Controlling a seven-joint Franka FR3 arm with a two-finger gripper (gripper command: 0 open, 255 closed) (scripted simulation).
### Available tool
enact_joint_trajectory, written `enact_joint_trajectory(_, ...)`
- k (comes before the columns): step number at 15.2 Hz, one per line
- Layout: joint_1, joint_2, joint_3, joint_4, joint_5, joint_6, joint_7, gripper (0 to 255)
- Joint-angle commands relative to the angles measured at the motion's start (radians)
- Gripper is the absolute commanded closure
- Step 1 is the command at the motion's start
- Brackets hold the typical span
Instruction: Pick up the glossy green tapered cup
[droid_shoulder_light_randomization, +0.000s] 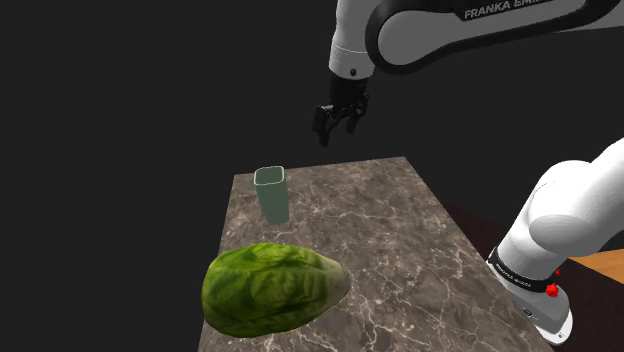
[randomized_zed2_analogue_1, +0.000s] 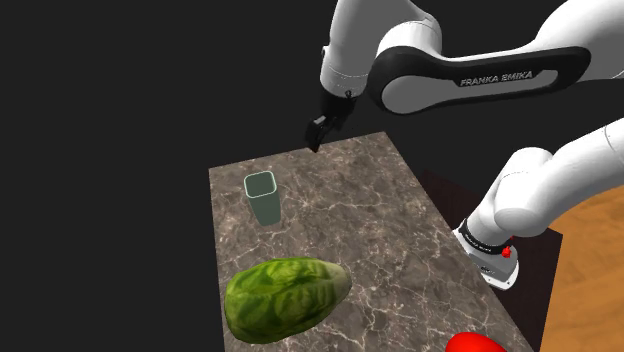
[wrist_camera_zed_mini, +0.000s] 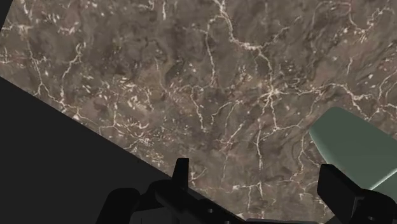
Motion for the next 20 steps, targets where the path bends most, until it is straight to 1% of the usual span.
enact_joint_trajectory(1, 0.002, 0.051, 0.039, 0.024, -0.016, 0.033, 0.051, 0)
enact_joint_trajectory(5, 0.0, 0.189, 0.116, 0.121, -0.081, 0.073, 0.161, 0)
enact_joint_trajectory(9, 0.012, 0.343, 0.18, 0.242, -0.182, 0.091, 0.283, 0)
enact_joint_trajectory(11, 0.025, 0.409, 0.198, 0.297, -0.23, 0.09, 0.332, 0)
enact_joint_trajectory(18, 0.028, 0.428, 0.196, 0.222, -0.249, 0.179, 0.352, 0)
enact_joint_trajectory(20, 0.028, 0.429, 0.196, 0.216, -0.251, 0.186, 0.354, 0)
